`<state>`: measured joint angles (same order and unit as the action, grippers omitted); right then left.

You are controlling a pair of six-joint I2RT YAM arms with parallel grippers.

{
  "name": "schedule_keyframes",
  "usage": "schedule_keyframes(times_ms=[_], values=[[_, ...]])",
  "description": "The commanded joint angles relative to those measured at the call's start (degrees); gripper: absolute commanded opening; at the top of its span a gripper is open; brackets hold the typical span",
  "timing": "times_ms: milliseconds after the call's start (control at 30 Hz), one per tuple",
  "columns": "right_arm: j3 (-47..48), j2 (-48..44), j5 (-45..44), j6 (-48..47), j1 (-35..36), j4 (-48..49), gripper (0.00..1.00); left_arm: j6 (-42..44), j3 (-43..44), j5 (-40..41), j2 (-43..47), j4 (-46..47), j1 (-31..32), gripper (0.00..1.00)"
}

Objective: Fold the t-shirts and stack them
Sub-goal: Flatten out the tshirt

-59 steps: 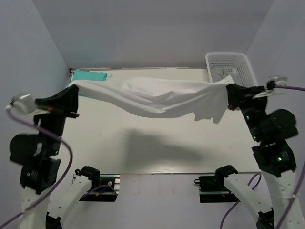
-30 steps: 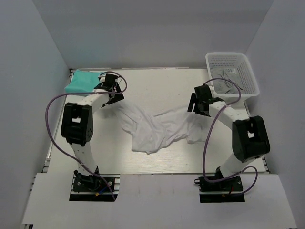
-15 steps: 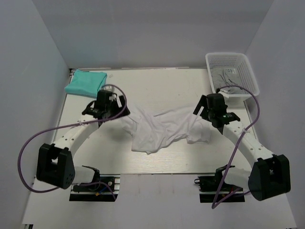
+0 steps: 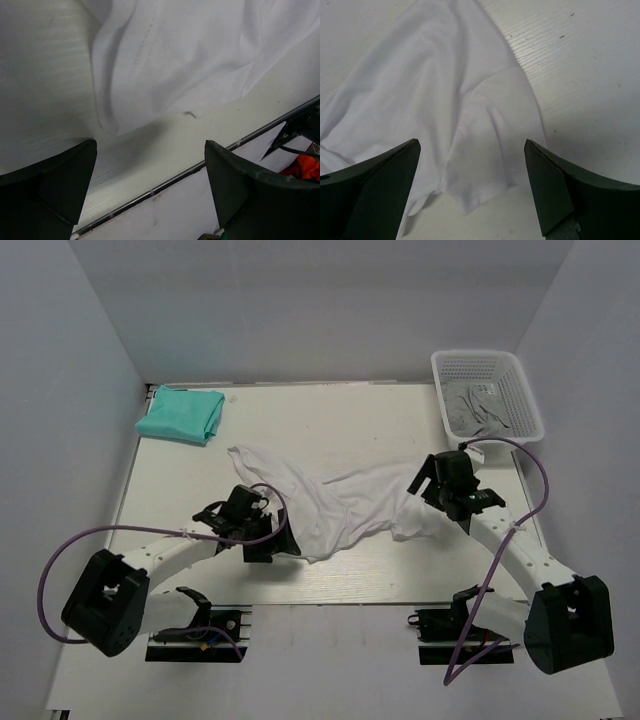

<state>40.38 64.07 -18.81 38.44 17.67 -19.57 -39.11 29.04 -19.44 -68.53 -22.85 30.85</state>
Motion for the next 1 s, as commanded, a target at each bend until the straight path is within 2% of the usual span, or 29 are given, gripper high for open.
schedule_keyframes(times_ms=[0,67,100,167,200,267,400,567,600,667,733,800,833,900,933,967], values=[[-1.62,-2.20,-1.76,2.08,-0.27,0.33,0.90,-0.44,2.50,2.73,-5.54,2.81,1.93,0.97],[-2.49,-2.64,-2.55,3.13,-0.36,-0.55,0.90,0.09,3.22,5.55,-7.57,2.29,1.93,0.87],[-3.02,-2.90,-2.55,3.57,-0.36,-1.34,0.90,0.09,3.74,5.55,-8.45,2.29,1.93,0.64],[-4.16,-3.34,-2.20,3.84,-0.53,-2.92,0.90,0.62,3.75,5.56,-10.65,2.29,1.93,0.43],[-4.60,-3.52,-2.55,4.62,-0.71,-3.71,0.90,0.62,3.75,5.56,-10.66,2.29,1.93,0.22],[-5.22,-3.60,-3.95,6.12,-0.97,-6.79,0.90,0.62,3.75,6.87,-11.36,1.76,1.93,0.00],[-7.15,-3.61,-5.89,7.53,-2.37,-8.64,0.90,0.62,4.80,10.90,-6.64,1.15,1.93,0.00],[-7.42,1.74,-5.28,8.50,-4.40,-7.51,0.77,0.52,5.86,16.36,1.19,-2.46,1.93,0.00],[-7.51,2.54,-4.32,7.98,-4.75,-6.11,0.71,0.53,5.86,17.24,2.43,-2.46,1.93,0.00],[-7.77,5.53,-2.30,8.41,-5.10,-3.82,0.63,1.05,5.33,17.24,5.15,-2.46,1.93,0.00],[-8.21,8.17,0.43,8.06,-5.10,-2.67,0.61,1.06,5.33,17.24,6.21,-1.85,1.93,0.00],[-8.74,10.62,1.84,8.06,-5.19,-0.73,0.53,1.06,4.72,16.64,6.22,-1.32,1.93,0.00],[-8.83,11.16,1.84,7.88,-5.19,-0.38,0.48,1.06,4.71,16.63,6.22,-0.71,1.93,0.00],[-8.74,12.30,2.55,8.06,-5.02,0.76,0.25,0.53,4.71,16.63,6.22,-0.09,1.93,0.00],[-8.48,12.56,2.72,8.06,-5.19,1.20,0.18,0.53,5.24,17.33,6.91,0.70,1.93,0.00],[-8.30,12.31,3.07,8.15,-5.10,1.29,0.00,0.53,5.24,17.33,6.92,0.70,1.93,0.00]])
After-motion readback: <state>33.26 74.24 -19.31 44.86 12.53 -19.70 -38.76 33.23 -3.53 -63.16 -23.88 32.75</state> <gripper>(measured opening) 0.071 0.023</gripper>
